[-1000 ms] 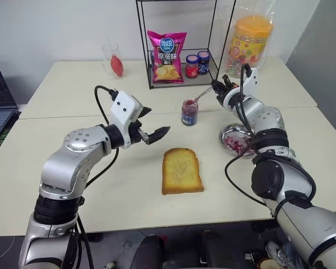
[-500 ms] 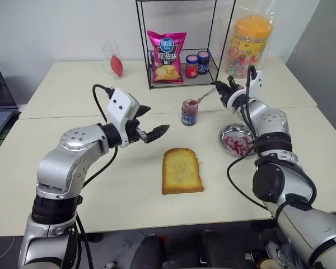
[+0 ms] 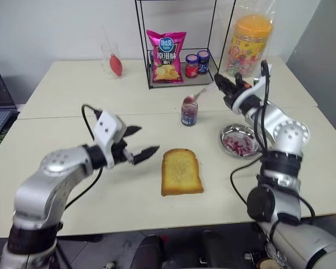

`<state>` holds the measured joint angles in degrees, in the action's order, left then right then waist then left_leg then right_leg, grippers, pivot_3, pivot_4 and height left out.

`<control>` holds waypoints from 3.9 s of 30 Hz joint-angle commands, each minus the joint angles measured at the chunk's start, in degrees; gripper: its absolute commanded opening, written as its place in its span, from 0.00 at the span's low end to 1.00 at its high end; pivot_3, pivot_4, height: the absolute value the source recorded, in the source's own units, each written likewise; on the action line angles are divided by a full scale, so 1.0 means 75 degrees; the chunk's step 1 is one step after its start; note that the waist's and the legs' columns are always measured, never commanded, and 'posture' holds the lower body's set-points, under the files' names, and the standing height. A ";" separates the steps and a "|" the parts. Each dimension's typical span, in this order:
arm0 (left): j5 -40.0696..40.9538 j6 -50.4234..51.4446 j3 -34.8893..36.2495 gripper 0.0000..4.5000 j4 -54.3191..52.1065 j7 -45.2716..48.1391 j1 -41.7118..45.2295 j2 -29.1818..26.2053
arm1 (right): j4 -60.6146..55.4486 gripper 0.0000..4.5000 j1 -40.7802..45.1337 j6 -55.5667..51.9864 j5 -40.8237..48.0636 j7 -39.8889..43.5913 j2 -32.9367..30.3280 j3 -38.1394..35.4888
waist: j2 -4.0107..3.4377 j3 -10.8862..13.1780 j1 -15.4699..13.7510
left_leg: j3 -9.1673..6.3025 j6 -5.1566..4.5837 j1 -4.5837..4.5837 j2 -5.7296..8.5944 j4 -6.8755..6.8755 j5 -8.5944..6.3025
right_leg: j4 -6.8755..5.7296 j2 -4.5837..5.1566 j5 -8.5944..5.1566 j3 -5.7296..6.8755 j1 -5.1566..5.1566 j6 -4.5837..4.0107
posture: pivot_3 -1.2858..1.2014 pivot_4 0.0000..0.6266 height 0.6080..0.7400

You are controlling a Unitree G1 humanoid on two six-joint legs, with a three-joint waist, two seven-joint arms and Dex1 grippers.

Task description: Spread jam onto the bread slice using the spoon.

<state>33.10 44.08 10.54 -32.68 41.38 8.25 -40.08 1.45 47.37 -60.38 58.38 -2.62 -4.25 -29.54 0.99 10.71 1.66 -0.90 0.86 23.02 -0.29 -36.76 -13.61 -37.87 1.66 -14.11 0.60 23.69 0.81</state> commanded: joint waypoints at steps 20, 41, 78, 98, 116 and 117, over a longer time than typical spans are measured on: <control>-0.0358 -0.2112 0.0322 1.00 -0.1094 0.1243 -0.2821 -0.0742 | -0.2619 0.01 -0.3124 0.0671 -0.1269 0.1640 -0.0670 0.3554 | 0.0001 0.0001 0.0000 | 0.0014 -0.0004 -0.0009 -0.0059 -0.0003 0.0006 | 0.0011 -0.0066 -0.0011 -0.0002 0.0013 -0.0046 | 0.52 0.24 1.00; -0.0683 -0.2480 -0.0136 1.00 -0.0653 0.1330 -0.2490 -0.0780 | -0.4502 0.01 -0.3100 0.3111 -0.3874 0.3931 -0.2168 0.5853 | 0.0006 0.0002 -0.0007 | 0.0013 -0.0003 -0.0011 -0.0061 -0.0010 0.0005 | 0.0014 -0.0068 -0.0012 0.0000 0.0014 -0.0048 | 0.52 0.24 1.00; -0.0625 -0.2367 -0.0260 1.00 -0.0478 0.1558 -0.1974 -0.0975 | -0.4332 0.01 -0.3523 0.2381 -0.3049 0.3873 -0.1574 0.4328 | 0.0012 0.0003 -0.0018 | 0.0012 -0.0002 -0.0014 -0.0060 -0.0017 0.0005 | -0.0001 -0.0067 -0.0010 -0.0001 0.0009 -0.0047 | 0.52 0.24 1.00; -0.0712 -0.2396 -0.0282 1.00 -0.0559 0.1614 -0.2240 -0.1067 | -0.2025 0.01 -0.4441 0.1129 -0.0894 0.1677 0.0719 0.2604 | 0.0025 -0.0005 -0.0005 | 0.0013 -0.0002 -0.0019 -0.0064 -0.0014 0.0005 | -0.0008 -0.0070 -0.0012 -0.0002 0.0010 -0.0052 | 0.52 0.24 1.00; -0.0737 -0.2418 -0.0321 1.00 -0.0663 0.1674 -0.2376 -0.1105 | -0.2481 0.01 -0.4229 0.0235 0.1368 0.0300 -0.0062 0.1498 | 0.0024 -0.0005 -0.0010 | 0.0013 -0.0003 -0.0020 -0.0063 -0.0016 0.0005 | -0.0006 -0.0071 -0.0011 -0.0004 0.0007 -0.0050 | 0.52 0.24 1.00; -0.0735 -0.2406 -0.0335 1.00 -0.0672 0.1676 -0.2364 -0.1109 | -0.2312 0.01 -0.4085 0.0284 0.1370 0.0111 0.0121 0.1561 | 0.0024 -0.0004 -0.0006 | 0.0013 -0.0003 -0.0020 -0.0064 -0.0016 0.0005 | -0.0006 -0.0072 -0.0011 -0.0004 0.0007 -0.0050 | 0.52 0.24 1.00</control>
<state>27.42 26.93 7.69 -35.74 53.47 -9.51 -47.56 -15.80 15.09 -59.03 66.40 0.01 -4.61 -18.01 1.17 10.68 1.62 -0.80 0.84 22.88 -0.77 -36.87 -13.57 -37.91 1.11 -14.19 0.57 23.76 0.43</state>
